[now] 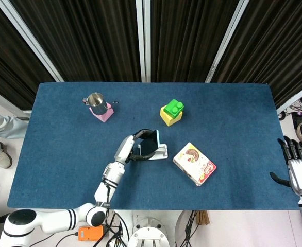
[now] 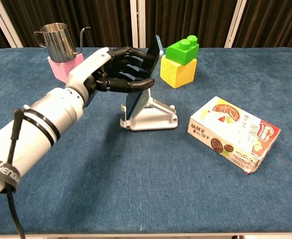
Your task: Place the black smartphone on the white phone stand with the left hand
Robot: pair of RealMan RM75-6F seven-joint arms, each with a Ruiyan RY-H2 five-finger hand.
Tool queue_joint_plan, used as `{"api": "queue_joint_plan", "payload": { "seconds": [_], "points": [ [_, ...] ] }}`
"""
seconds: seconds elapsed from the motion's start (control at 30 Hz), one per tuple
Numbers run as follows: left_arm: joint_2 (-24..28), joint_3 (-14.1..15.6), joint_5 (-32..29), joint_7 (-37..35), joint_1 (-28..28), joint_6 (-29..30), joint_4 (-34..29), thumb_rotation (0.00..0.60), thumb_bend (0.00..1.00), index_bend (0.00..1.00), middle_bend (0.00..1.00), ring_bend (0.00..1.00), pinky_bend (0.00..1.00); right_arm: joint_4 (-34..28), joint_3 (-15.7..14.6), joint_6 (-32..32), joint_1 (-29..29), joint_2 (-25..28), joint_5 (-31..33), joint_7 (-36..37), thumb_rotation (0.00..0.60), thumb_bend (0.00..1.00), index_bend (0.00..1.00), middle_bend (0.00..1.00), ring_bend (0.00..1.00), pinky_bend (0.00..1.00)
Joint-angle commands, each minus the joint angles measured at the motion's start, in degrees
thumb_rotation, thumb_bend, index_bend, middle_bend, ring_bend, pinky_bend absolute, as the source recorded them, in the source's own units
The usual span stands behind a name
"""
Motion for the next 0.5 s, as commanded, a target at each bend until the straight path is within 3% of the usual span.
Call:
{"api": "queue_joint_plan", "payload": {
  "seconds": [0.03, 0.5],
  "points": [
    [-1.4, 0.6, 1.5, -1.0, -0.3, 0.5, 2.9, 0.6, 0.21, 0.5, 0.56, 0.4, 0.34, 0.1, 0.0, -0.1, 0.0, 0.0, 0.1, 0.0, 0.6, 0.31, 0.0, 0.05, 0.0, 0.05],
    [-2.7, 0.4, 2.3, -2.5, -0.4, -0.1, 5.4, 0.6, 0.21, 0.5, 0.55, 0.39, 0.34, 0.6, 0.1, -0.3, 0.0, -0.3, 0.3, 0.4, 0.6, 0.31, 0.0, 0.05, 0.0, 0.05]
  ]
}}
